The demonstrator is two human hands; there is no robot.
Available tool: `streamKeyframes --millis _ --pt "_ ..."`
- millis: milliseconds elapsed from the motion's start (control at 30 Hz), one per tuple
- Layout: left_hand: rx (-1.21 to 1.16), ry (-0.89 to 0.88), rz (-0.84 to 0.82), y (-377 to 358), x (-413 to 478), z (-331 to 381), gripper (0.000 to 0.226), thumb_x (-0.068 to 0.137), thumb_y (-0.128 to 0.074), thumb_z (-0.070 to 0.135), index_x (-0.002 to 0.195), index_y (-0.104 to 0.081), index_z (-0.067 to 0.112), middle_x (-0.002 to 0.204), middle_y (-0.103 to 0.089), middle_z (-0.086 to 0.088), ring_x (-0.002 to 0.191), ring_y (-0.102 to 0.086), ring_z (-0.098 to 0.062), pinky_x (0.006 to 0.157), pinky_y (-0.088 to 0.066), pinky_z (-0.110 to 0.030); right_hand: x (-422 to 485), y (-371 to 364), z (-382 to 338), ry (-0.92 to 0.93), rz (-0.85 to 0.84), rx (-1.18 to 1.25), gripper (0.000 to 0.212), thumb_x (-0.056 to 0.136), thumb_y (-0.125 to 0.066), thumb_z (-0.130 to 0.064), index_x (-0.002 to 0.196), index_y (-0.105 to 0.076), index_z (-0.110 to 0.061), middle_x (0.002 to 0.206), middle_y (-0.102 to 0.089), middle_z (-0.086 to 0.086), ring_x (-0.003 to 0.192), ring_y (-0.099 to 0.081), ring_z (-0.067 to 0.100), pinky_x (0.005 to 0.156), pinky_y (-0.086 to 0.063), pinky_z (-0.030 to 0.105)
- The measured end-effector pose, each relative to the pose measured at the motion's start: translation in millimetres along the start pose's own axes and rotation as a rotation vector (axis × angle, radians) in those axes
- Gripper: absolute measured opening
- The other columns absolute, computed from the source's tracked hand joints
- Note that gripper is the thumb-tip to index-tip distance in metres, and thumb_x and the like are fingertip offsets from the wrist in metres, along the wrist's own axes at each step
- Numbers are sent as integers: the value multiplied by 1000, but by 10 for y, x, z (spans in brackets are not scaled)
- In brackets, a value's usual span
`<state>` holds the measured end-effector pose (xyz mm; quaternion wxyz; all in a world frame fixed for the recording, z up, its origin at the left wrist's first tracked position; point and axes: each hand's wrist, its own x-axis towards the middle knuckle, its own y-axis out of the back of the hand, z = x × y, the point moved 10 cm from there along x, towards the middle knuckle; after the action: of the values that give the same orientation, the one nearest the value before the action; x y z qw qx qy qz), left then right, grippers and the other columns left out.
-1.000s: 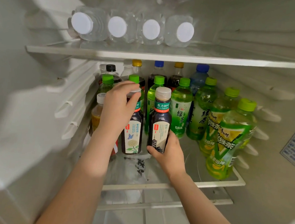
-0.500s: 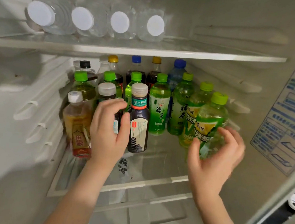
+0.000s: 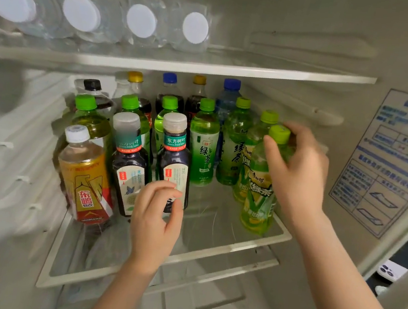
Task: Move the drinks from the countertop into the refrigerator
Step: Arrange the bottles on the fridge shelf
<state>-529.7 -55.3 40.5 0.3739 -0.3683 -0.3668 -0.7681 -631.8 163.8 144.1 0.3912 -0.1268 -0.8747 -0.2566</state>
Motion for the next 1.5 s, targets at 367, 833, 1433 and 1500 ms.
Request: streamKeyframes --millis 367,833,1433,1500 --pt "-72 222 54 22 38 -310 15 80 -64 -8 93 -64 -1 110 -57 -7 100 -58 -26 76 -56 -44 126 -636 -186 69 -131 266 36 93 -56 -23 127 -54 -13 111 -61 -6 101 -59 10 89 -49 31" --pt "-147 189 159 67 59 -291 23 86 -50 17 91 -62 -2 111 -62 -5 95 -60 -13 77 -50 -16 346 -960 -171 107 -395 101 42 92 -54 -37 130 -49 -20 103 -63 -8 93 -61 12 76 -50 28" --pt "-173 234 168 55 -18 -346 17 82 -55 0 98 -60 -1 112 -65 -9 76 -66 -24 64 -49 -14 349 -1131 -225 163 -438 180 38 96 -51 -25 130 -47 -10 104 -56 -8 93 -53 6 70 -35 0" --pt "-178 224 169 59 -15 -337 17 82 -55 -1 98 -60 -2 112 -65 -10 78 -66 -26 65 -51 -19 351 -1147 -216 162 -455 203 37 96 -51 -23 130 -46 -9 104 -56 -7 93 -53 6 70 -34 -5"
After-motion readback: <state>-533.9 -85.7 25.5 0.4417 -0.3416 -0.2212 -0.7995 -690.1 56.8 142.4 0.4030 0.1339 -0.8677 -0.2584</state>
